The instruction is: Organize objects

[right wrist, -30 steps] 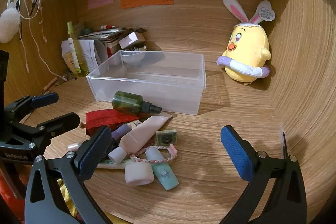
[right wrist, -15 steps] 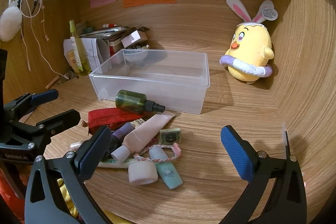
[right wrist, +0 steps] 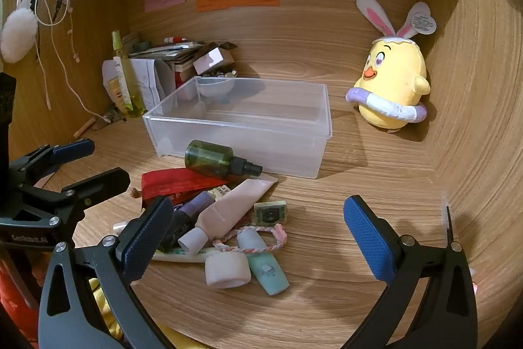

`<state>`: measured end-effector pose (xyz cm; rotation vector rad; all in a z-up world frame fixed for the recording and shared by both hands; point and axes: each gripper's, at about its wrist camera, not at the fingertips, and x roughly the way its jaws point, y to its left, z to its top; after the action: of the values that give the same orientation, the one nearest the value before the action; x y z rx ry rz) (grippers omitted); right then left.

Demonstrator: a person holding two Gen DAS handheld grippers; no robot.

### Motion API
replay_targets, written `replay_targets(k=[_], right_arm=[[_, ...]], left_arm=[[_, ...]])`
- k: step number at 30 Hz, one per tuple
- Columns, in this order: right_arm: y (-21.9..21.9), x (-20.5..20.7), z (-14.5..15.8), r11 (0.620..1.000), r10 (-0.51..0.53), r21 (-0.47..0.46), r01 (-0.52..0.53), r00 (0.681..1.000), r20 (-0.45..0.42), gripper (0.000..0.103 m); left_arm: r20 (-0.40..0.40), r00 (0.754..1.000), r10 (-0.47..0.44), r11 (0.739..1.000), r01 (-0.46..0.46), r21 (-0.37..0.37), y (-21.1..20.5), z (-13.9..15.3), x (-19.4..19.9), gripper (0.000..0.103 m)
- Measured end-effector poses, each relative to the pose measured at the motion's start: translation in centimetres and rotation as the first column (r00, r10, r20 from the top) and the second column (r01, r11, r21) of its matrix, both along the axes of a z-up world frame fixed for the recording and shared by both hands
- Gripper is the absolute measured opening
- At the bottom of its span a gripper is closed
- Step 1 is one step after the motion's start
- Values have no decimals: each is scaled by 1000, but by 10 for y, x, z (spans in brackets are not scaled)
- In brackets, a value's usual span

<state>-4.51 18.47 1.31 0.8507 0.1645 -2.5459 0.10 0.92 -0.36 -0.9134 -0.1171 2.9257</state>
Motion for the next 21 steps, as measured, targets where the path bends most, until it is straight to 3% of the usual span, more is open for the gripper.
replay_targets(k=[21], right_arm=[[0, 2, 2, 1000, 7, 2, -7, 1000, -13, 103]], left_arm=[[-1, 1000, 6, 1000, -6, 16, -3, -2, 0, 103]])
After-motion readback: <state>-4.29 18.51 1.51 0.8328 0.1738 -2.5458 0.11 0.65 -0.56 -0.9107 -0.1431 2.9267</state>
